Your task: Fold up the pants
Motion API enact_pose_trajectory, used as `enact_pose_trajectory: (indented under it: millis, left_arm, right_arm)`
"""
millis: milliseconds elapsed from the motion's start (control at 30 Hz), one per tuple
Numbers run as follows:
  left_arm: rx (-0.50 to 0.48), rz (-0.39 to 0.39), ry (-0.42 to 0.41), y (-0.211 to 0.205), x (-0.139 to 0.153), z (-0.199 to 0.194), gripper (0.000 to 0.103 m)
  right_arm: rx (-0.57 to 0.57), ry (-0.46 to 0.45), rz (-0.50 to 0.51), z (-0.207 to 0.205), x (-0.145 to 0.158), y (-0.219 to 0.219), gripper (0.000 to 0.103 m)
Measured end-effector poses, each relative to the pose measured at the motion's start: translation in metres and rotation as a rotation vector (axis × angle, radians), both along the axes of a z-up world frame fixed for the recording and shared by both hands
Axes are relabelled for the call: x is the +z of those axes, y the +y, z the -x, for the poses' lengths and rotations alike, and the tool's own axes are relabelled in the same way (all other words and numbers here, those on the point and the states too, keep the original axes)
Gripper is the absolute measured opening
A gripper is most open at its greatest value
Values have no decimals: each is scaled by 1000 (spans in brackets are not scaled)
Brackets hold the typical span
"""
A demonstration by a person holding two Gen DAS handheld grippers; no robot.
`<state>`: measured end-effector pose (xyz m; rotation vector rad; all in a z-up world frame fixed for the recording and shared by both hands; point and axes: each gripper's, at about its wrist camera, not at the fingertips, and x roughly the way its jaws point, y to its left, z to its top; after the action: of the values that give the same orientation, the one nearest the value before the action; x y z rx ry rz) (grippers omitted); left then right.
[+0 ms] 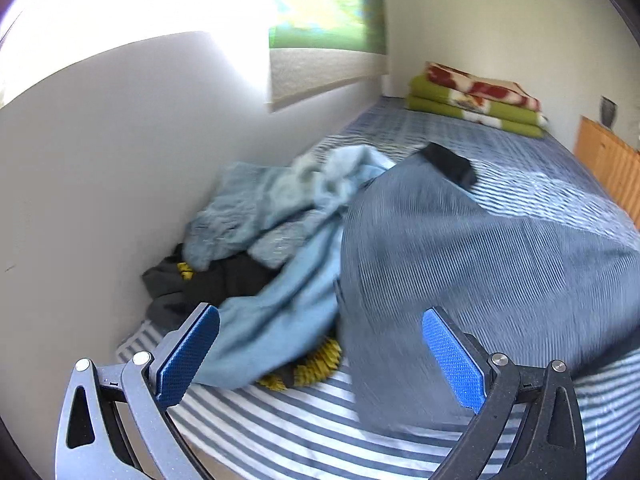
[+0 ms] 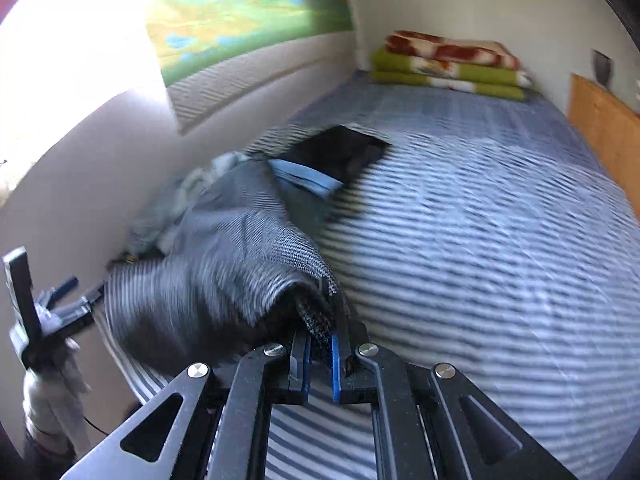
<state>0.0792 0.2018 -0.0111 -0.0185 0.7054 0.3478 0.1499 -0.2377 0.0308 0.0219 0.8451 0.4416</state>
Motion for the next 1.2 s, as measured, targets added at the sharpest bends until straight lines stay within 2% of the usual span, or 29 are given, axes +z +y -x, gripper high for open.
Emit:
enact_pose_trajectory:
  millis: [133,200,367,467,533,700,767,933,1033,1200]
  left_arm:
    - [-80,-13,33,-42,-16,-9,103]
    - [-119,-13,68,-61,-29,-15,103]
    - [-159,16,183,-88,-67,-28,103]
    - [-157,-2,239,-88,-84,-30,103]
    - [-156,-4,279,-85,-94,-29,103]
    - [-192,1,317,-75,-106,-8,103]
    - [-228,-9,327,-78,-109,4,103]
    - [-320,-63,360,-93,-125,27,103]
    - [-330,-128,383,-96,-138,30,101]
    - [-329,-141,425,-91,-156,21,98]
  right_arm:
    - [-120,74,56,16,-38,-71,6]
    - [-171,131,46,17,-59,-100,6]
    - [-200,221,97,14,-104,-133,12]
    - [-186,201,159,22,-108,-132,25]
    - [-176,179,194,30,-105,-131,38]
    - [-193,128,223,56,-98,-143,39]
    - [-178,119,204,74,-90,-147,40]
    - [-84,143,165,109,-85,-132,51]
    - [-30,181,199,119,-100,-113,51]
    - [11,235,315,119,-143,-82,51]
